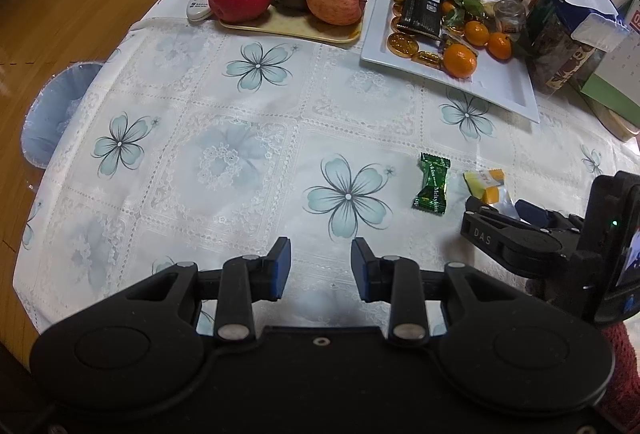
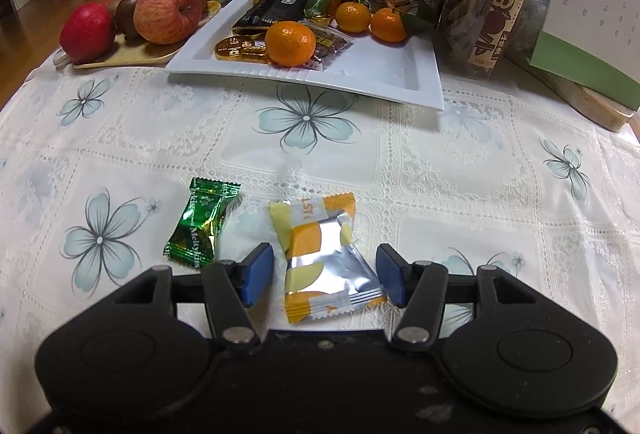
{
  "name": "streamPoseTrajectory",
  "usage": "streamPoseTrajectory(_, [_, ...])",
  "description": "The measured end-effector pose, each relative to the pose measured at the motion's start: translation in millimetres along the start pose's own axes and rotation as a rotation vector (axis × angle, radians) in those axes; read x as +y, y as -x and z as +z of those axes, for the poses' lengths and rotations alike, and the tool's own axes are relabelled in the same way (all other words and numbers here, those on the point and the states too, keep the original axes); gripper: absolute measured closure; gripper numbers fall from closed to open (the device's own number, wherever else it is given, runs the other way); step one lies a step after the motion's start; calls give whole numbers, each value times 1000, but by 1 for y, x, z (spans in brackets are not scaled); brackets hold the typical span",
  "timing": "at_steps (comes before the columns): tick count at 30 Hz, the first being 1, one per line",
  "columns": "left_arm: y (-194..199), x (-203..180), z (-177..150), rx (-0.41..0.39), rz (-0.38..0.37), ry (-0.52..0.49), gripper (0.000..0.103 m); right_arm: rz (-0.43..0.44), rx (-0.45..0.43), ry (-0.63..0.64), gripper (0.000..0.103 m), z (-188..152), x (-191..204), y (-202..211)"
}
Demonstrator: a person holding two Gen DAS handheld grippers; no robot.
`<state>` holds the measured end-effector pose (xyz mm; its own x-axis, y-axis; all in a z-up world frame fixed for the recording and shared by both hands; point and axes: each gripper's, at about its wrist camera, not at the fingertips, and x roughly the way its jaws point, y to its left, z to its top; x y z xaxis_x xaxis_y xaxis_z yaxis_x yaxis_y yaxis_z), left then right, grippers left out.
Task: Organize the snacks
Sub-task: 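Grasp the yellow-and-silver packet with the right tool, then grasp the green wrapped candy with the left tool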
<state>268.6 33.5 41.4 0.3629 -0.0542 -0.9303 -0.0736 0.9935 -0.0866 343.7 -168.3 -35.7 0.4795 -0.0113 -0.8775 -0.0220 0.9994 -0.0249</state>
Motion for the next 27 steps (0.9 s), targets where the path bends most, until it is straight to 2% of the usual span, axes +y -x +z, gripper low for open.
streamPoseTrajectory(5, [1,0,1,-11,-22,-1,61,19,14,-17,47,-1,-4,-1])
streamPoseTrajectory(7, [0,-1,1,-12,-36,-6,61,26,21,-19,51,0,-4,0])
streamPoseTrajectory(14, [-12,-4,3,35,-66,6,61,67,84,3,61,-4,-3,9])
streamPoseTrajectory(21, [-16,-7,1,26,-58,13,61,172,162,-170,63,-11,-34,34])
streamPoseTrajectory(27, [-24,-16,0,22,-69,-2,61,212,261,-326,63,-25,-67,48])
